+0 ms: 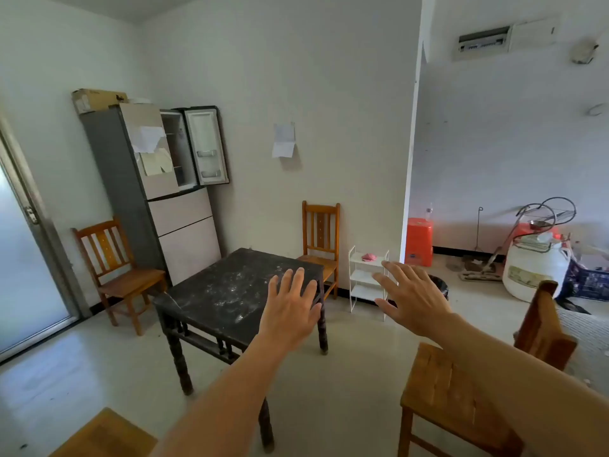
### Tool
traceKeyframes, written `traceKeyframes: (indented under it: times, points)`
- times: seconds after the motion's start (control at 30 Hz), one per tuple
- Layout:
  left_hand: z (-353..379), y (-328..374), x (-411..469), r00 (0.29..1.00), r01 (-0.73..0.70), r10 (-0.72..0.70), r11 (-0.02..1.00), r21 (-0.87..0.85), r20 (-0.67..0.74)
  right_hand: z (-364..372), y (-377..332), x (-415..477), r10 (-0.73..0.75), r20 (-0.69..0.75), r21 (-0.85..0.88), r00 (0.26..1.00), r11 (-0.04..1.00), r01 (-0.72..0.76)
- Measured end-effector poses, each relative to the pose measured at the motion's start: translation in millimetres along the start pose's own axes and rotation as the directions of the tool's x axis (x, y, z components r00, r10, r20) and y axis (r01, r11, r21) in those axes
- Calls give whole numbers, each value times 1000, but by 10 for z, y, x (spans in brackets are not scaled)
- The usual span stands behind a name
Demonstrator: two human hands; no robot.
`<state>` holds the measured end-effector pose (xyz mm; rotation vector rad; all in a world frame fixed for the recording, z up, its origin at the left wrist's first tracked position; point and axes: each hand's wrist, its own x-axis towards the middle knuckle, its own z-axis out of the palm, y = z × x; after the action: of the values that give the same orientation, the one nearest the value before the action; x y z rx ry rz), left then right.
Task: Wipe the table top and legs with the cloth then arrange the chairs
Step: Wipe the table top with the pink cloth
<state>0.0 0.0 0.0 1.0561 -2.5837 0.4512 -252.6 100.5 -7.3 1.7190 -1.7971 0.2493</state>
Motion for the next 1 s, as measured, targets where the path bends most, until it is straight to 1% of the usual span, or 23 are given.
traceKeyframes:
  times: [0.07, 0.1, 0.27, 0.37, 0.5, 0.6, 0.83, 0.9, 1.0]
  points:
    - [143, 13, 247, 1000, 12, -12, 1000, 0, 1, 173, 138, 150, 20, 56, 0, 998, 1000, -20]
    - [233, 13, 392, 1000, 11, -11, 1000, 4, -4, 315, 227, 237, 6, 56, 3, 998, 1000, -6]
    - [625, -8, 1127, 1000, 14, -14, 1000, 16, 14, 877, 663, 733, 31, 83, 22, 996, 999, -33]
    - [869, -66, 1482, 999, 36, -36, 999, 12, 32, 1181, 849, 1059, 16, 121, 42, 992, 999, -21]
    - [1224, -274, 1931, 995, 69, -69, 998, 10, 77, 1658, 966, 1519, -21, 161, 83, 987, 997, 8]
    - [1523, -478, 2336, 992, 88, -87, 996, -4, 96, 2104, 1038, 1900, -22, 181, 99, 983, 995, 4]
    - [2365, -1071, 3508, 989, 20, -13, 999, -42, 144, 3193, 1218, 2869, 21, 241, 94, 970, 995, -45]
    - [2568, -1214, 3898, 986, -35, 44, 998, -58, 162, 3438, 1328, 3145, 56, 261, 97, 964, 992, -84]
    - [2908, -1359, 4500, 985, -91, 102, 993, -81, 140, 3795, 1583, 3476, 126, 288, 74, 949, 985, -153]
